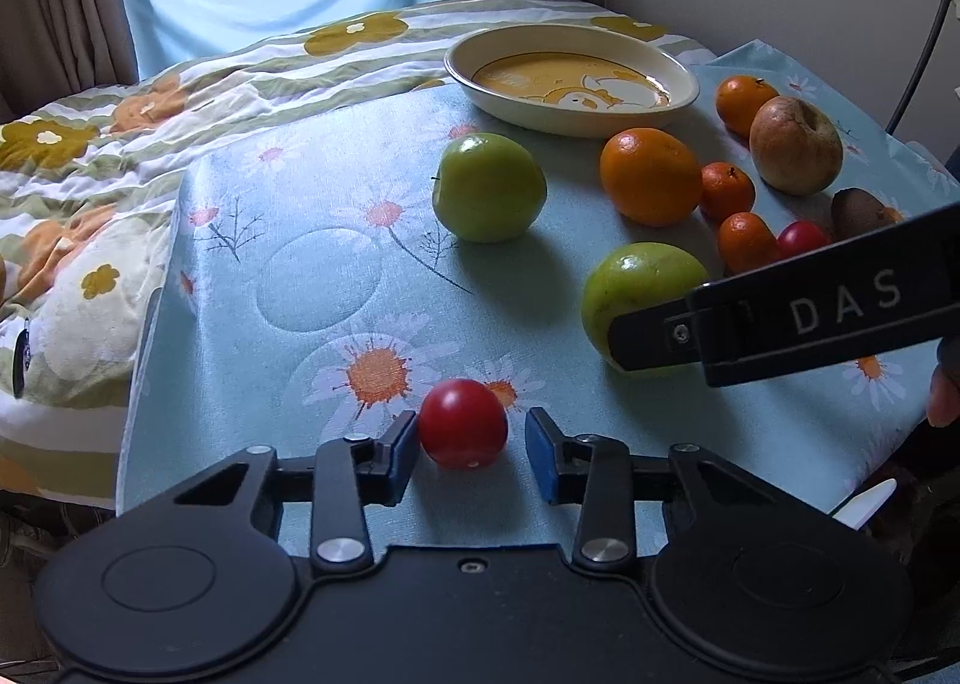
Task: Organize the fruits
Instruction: 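Grasp the red cherry tomato with the left tool while the right tool grasps the green apple, then carry the tomato and green apple into the white bowl with both tools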
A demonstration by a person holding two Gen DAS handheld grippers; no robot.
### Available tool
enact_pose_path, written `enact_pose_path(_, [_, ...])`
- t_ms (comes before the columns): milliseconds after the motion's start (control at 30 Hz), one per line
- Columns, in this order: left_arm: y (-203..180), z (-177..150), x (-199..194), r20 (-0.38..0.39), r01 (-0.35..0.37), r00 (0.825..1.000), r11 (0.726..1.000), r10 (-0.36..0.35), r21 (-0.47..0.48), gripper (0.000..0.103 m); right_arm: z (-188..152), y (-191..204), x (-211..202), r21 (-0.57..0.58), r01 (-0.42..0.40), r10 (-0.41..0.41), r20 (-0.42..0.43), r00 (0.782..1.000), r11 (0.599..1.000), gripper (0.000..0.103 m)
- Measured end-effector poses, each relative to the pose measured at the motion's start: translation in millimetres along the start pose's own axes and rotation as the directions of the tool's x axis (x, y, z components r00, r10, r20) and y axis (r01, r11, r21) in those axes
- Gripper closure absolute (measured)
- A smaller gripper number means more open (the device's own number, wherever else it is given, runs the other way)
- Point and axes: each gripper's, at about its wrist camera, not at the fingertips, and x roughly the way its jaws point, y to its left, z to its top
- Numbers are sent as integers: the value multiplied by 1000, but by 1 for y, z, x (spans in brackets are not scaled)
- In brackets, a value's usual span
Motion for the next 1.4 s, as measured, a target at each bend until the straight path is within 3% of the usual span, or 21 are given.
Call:
enact_pose_path(433, [-3,-1,-1,-11,-25,1000,999,25,22,69,5,4,13,-13,-35,35,-13,999,999,27])
enact_pose_path(567, [-3,-2,-2,-18,-32,999,999,32,8,69,5,5,15,-46,-39,39,-15,999,998,36])
enact_pose_path(700, [-3,-3,-8,-19,-46,999,999,45,-14,70,6,5,12,-72,-51,50,-9,999,996,37])
enact_pose_path(1033, [-8,8,-46,20,-93,995,994,94,-55,70,15,9,-34,-138,-47,55,61,997,989,37])
enact_pose_path(1400, [-17,67,-83,121,-117,985,991,124,-63,70,53,-12,-95,-145,-6,27,143,989,989,37])
